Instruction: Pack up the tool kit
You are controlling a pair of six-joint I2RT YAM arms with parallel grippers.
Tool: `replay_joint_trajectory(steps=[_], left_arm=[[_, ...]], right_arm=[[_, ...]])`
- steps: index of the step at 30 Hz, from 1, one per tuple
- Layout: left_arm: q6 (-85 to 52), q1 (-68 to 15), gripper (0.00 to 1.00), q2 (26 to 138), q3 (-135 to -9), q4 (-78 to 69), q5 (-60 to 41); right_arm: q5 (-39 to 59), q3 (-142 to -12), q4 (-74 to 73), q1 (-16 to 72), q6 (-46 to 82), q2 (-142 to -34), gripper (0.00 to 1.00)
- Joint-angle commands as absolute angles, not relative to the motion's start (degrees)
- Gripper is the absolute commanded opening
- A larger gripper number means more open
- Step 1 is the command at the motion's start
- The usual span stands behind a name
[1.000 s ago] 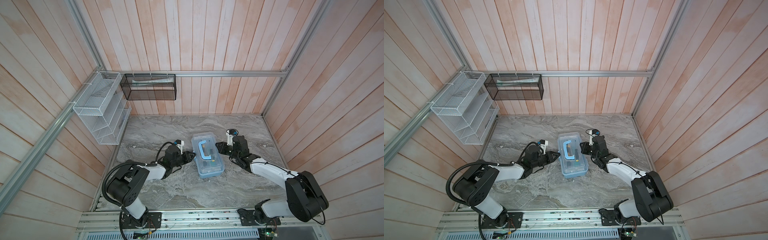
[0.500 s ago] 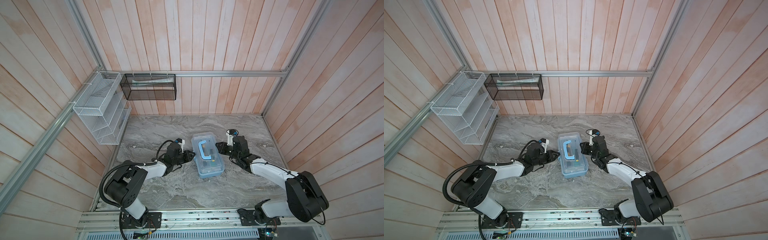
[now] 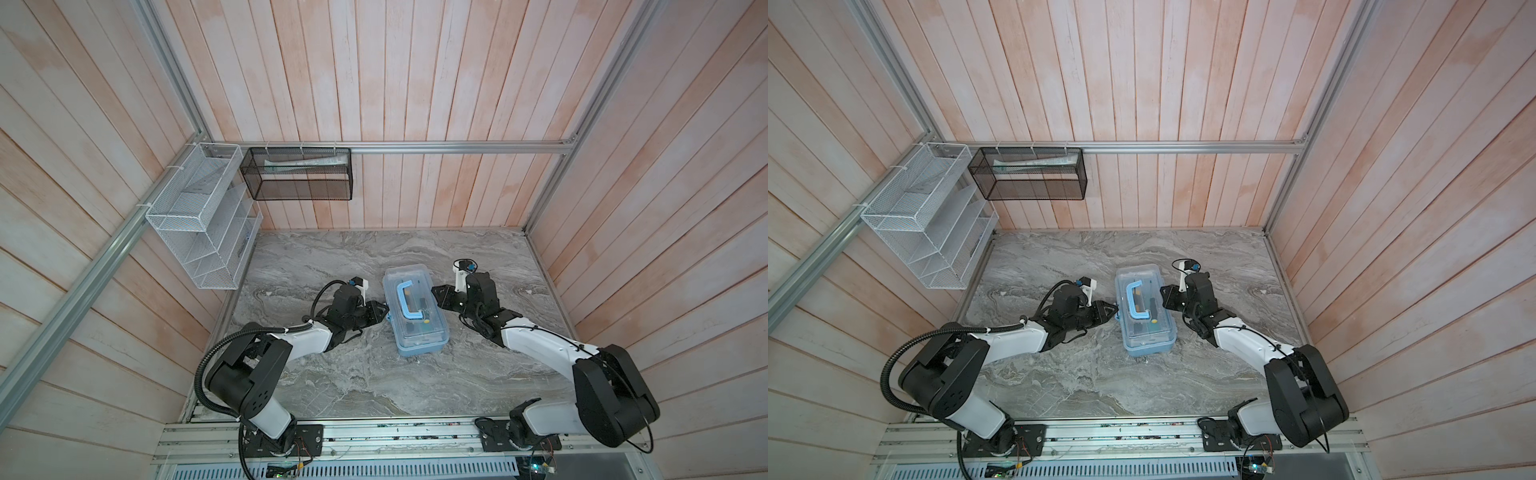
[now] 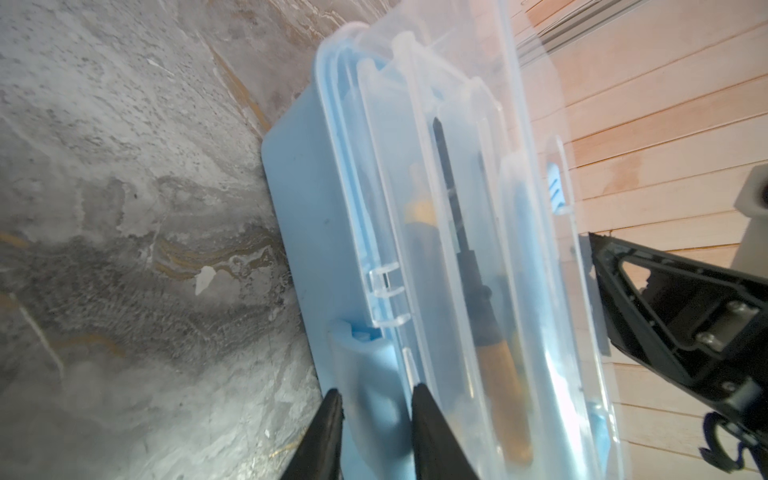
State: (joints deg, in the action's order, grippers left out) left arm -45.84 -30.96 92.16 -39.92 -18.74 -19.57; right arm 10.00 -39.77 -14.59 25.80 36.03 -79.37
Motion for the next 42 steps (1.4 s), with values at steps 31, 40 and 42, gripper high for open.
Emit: replay_joint_trajectory(steps=[31,40,42], left_arm=[[-46.3,-28.3,0.28,95.7,-40.7,-16.9,-24.9],[-48.1,-27.3,0.2,94.8,-38.6,-20.1,-26.0],[-48.3,-26.9,0.2,94.4,-38.3,-20.5,-26.5]], right_arm=[[12.7,-38.5,-7.5,27.6,37.0,-82.2,0.17],[12.6,-38.1,-8.0,27.6,36.8,-82.5,0.17],[12.8,-38.1,-8.2,27.6,36.9,-82.7,0.17]])
